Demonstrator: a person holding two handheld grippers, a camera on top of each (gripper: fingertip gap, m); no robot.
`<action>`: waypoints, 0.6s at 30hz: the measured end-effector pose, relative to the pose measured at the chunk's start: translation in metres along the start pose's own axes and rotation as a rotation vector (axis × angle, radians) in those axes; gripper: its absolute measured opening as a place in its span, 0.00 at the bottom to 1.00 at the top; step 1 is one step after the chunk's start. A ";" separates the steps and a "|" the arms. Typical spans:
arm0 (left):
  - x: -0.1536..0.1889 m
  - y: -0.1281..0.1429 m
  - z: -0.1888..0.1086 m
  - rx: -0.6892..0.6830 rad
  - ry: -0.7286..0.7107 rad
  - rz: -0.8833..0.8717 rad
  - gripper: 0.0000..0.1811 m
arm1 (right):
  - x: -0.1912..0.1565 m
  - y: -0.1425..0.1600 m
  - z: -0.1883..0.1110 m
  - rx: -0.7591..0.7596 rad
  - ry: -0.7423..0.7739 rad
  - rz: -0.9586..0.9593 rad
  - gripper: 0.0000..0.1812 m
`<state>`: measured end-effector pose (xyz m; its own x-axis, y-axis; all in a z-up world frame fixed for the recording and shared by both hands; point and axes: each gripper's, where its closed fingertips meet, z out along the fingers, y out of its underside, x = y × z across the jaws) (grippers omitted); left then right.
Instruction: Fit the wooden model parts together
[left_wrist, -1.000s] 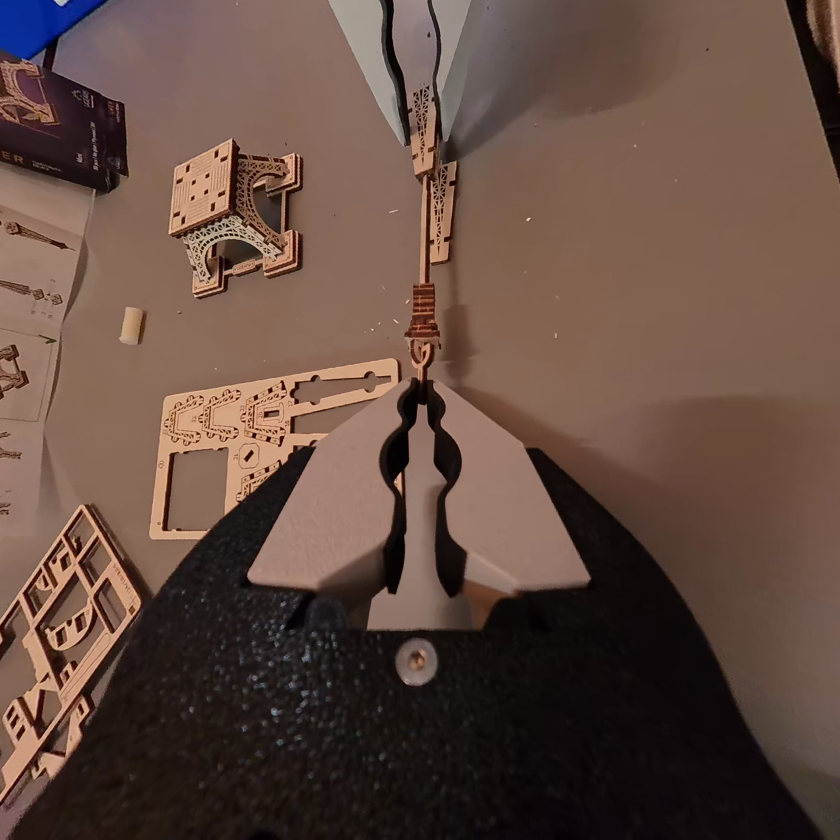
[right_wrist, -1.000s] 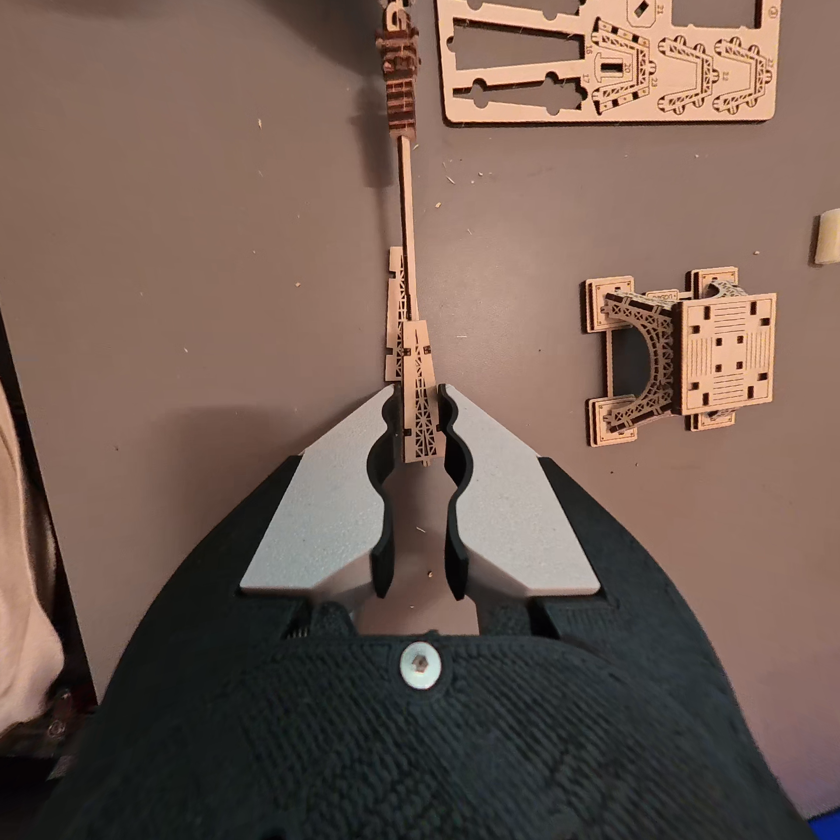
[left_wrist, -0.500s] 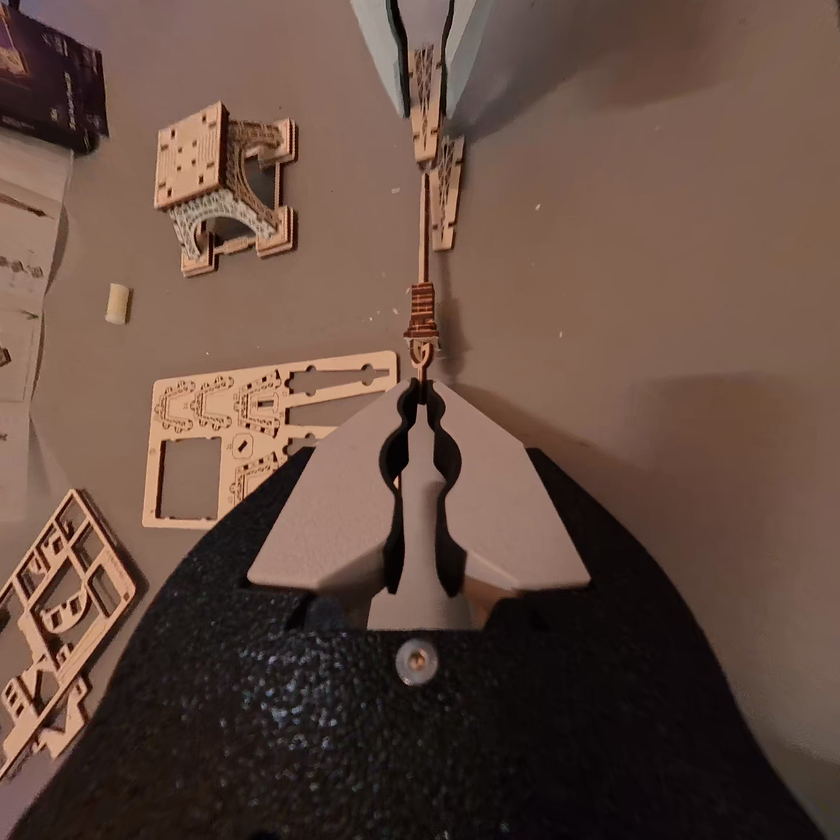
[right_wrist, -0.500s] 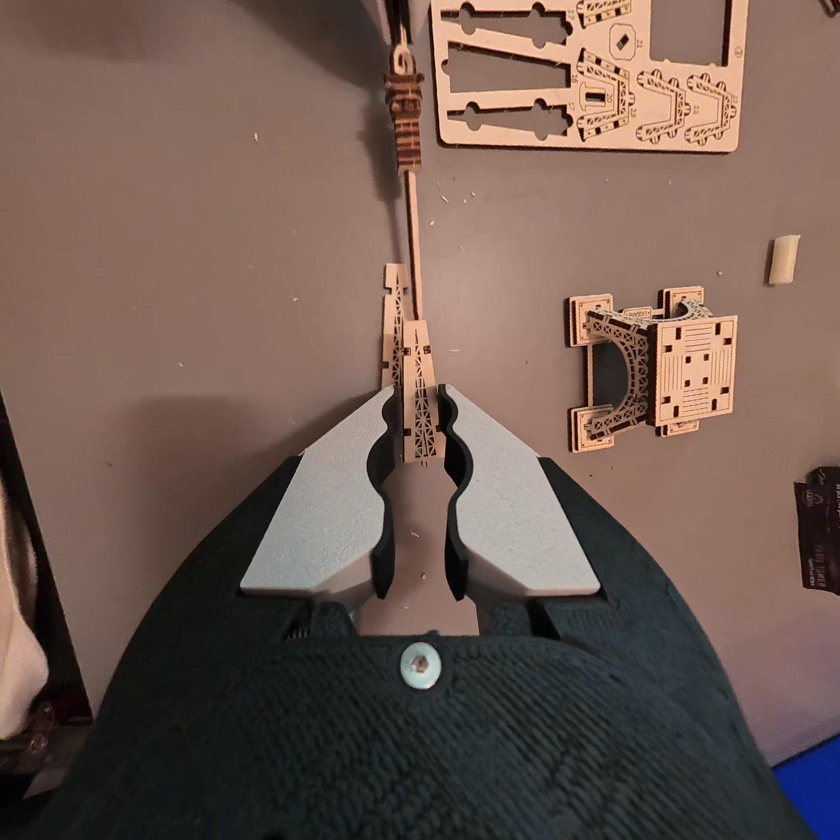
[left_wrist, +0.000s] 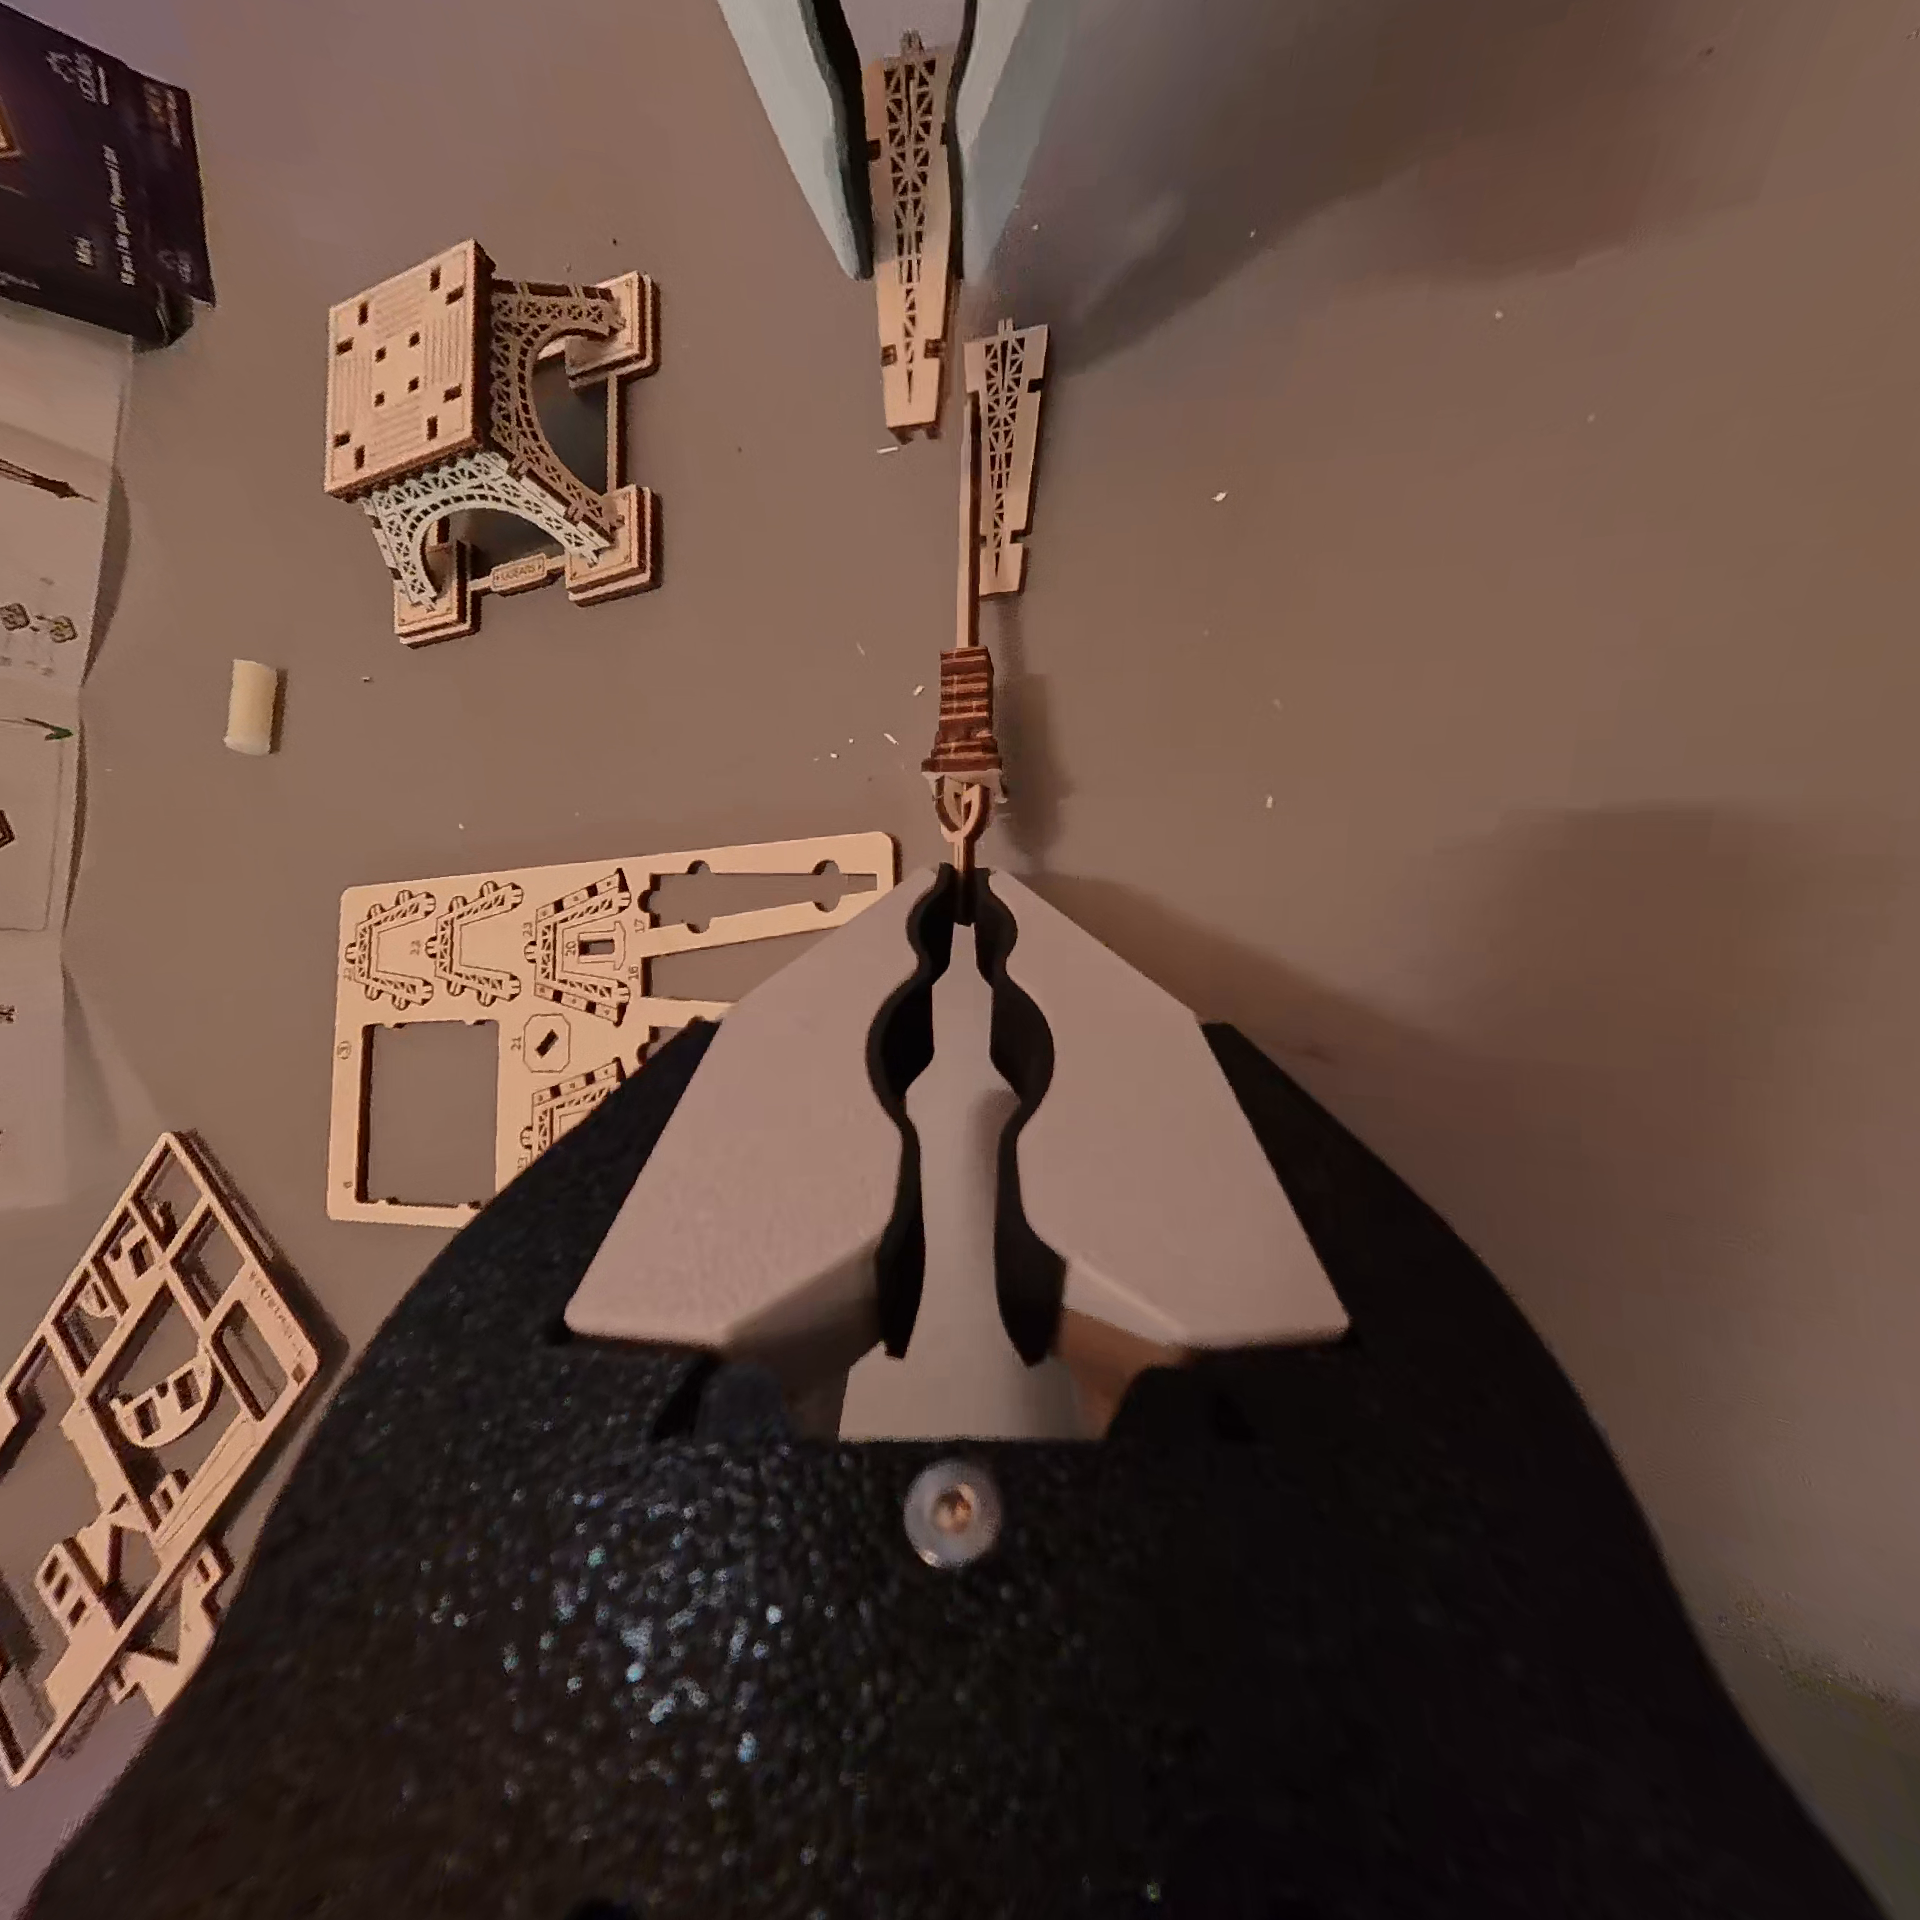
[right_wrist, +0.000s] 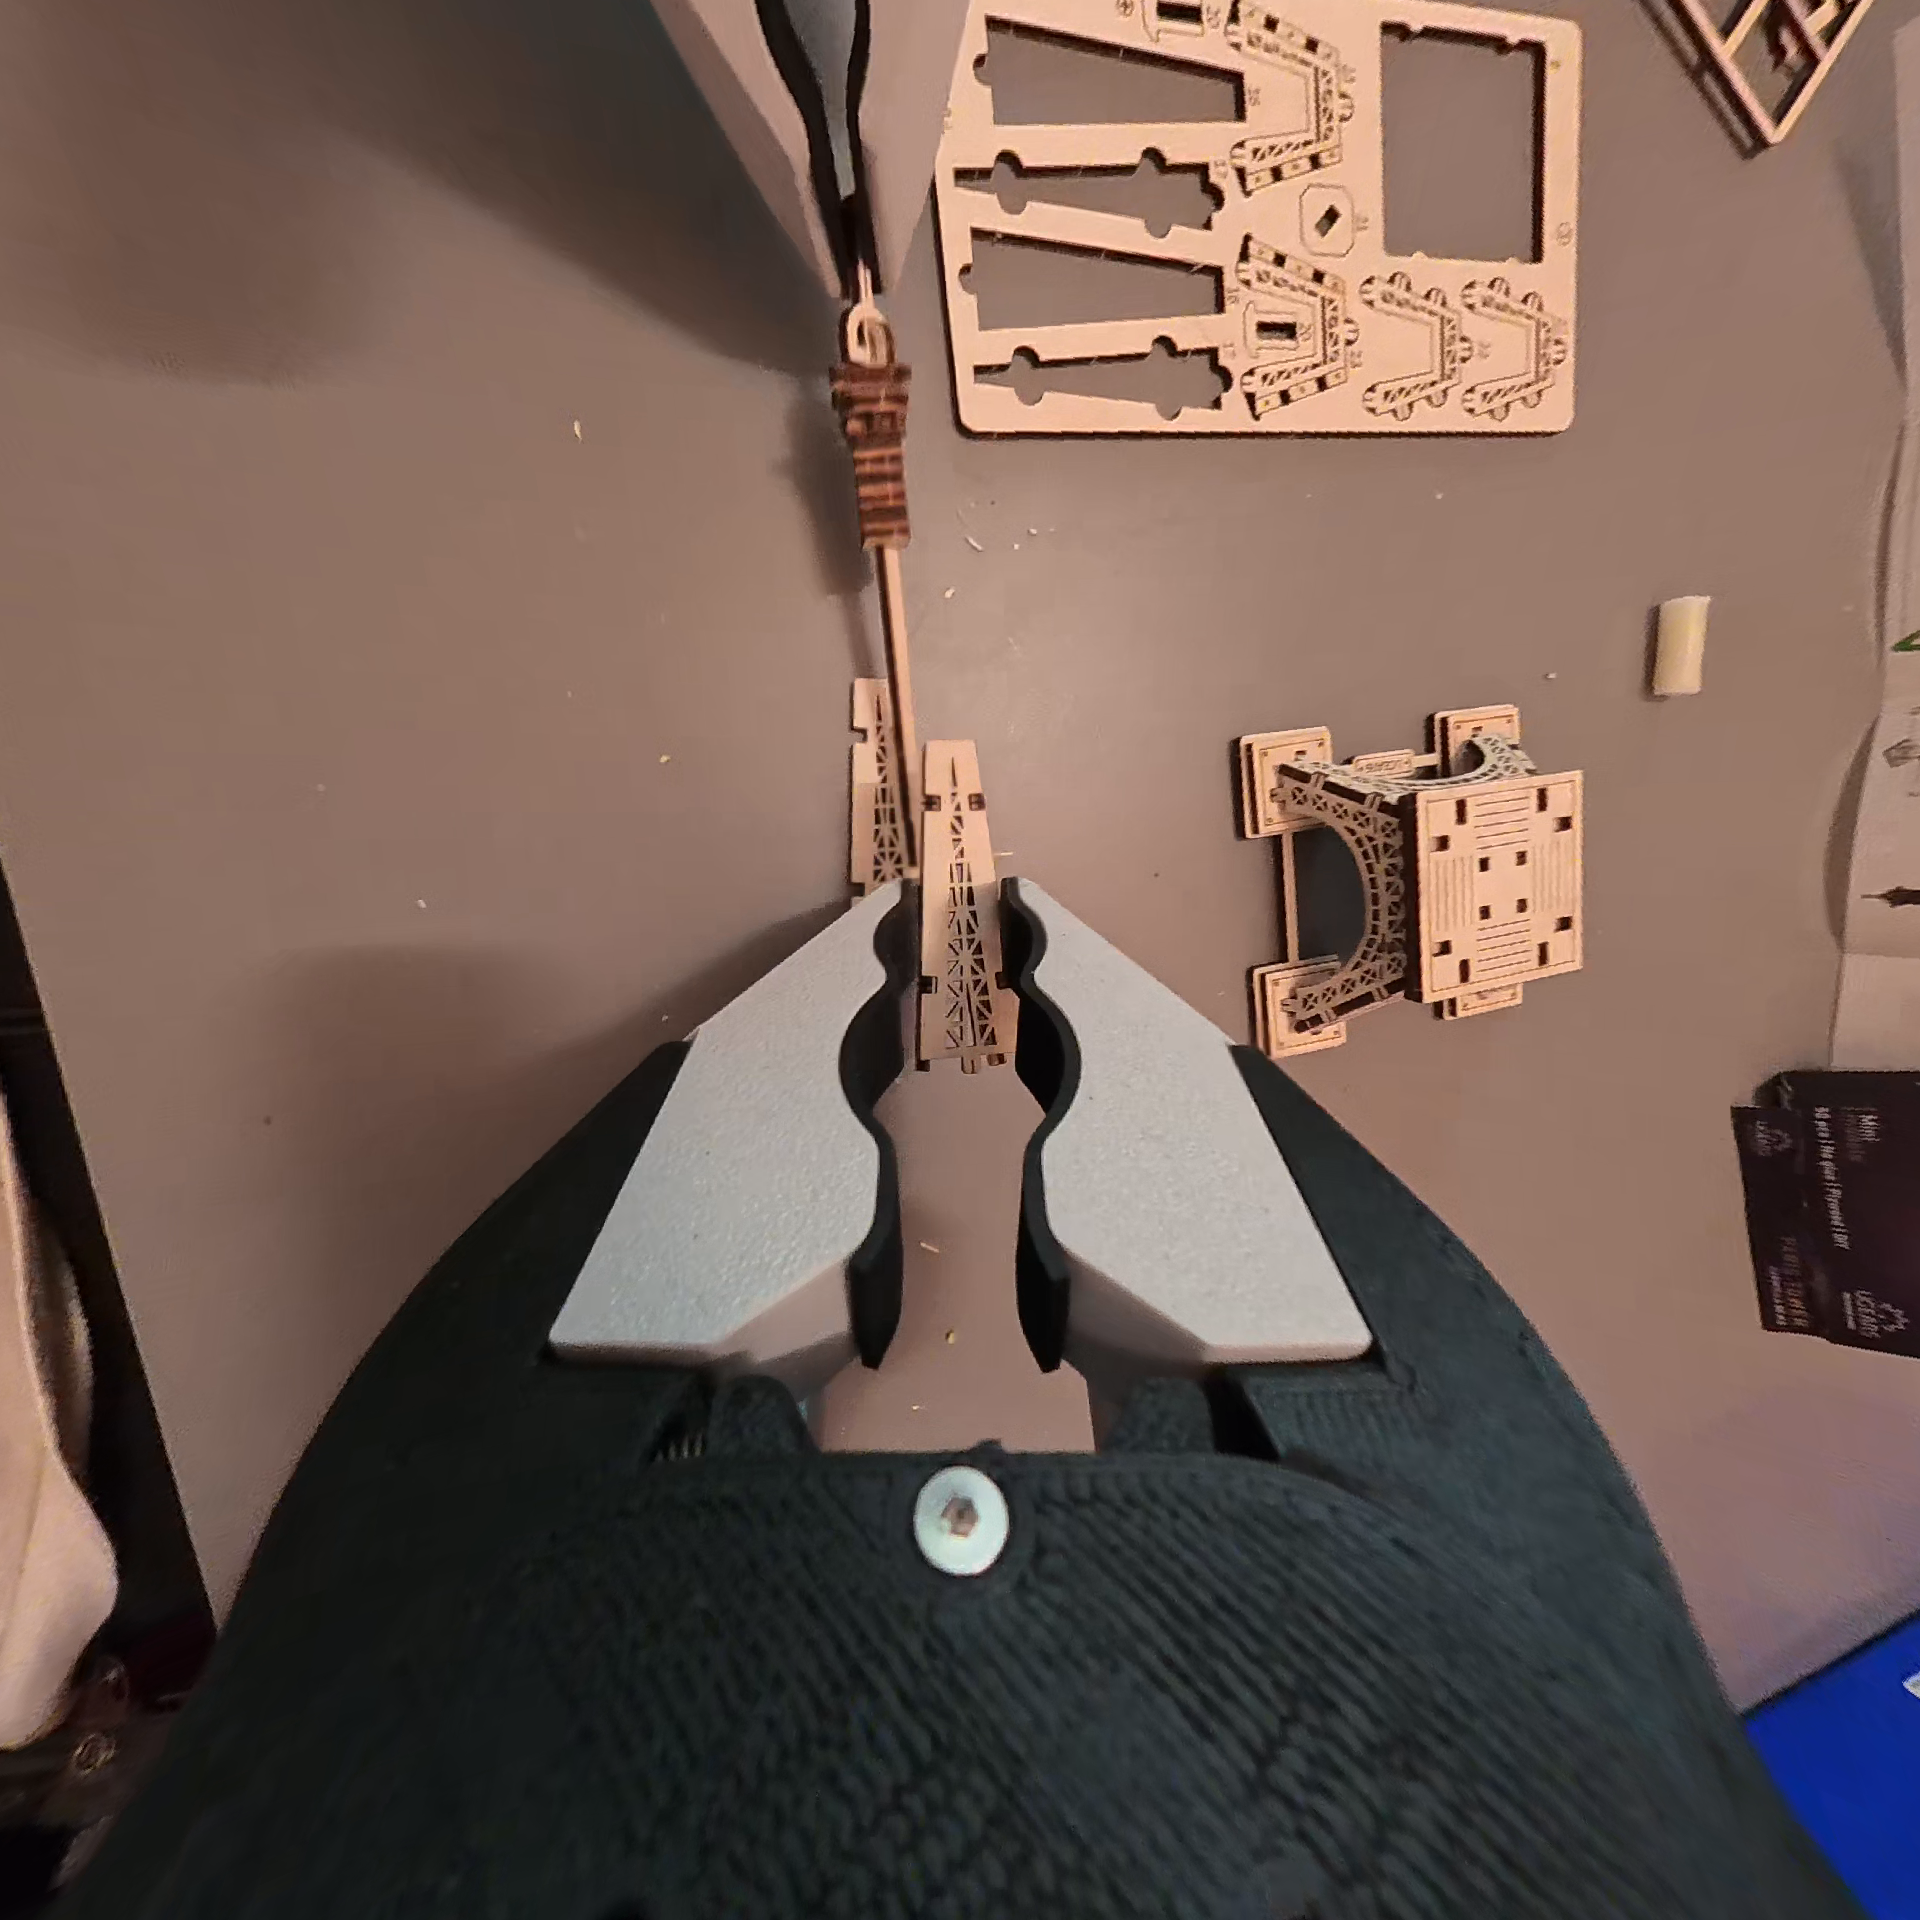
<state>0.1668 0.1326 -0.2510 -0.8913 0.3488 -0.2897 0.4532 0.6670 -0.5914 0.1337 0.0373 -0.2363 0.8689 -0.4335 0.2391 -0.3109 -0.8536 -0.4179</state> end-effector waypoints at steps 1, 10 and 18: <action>0.000 -0.002 0.001 0.002 -0.004 0.004 0.01 | 0.001 -0.002 0.000 0.007 0.007 -0.001 0.08; 0.000 -0.016 0.009 0.064 0.002 -0.002 0.01 | -0.008 -0.010 0.009 0.034 -0.024 0.030 0.07; 0.001 -0.012 0.019 0.073 0.019 -0.011 0.01 | -0.009 -0.004 0.021 0.000 -0.033 0.017 0.08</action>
<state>0.1603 0.1122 -0.2583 -0.8957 0.3544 -0.2686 0.4403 0.6217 -0.6478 0.1351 0.0505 -0.2552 0.8757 -0.4384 0.2025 -0.3262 -0.8462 -0.4214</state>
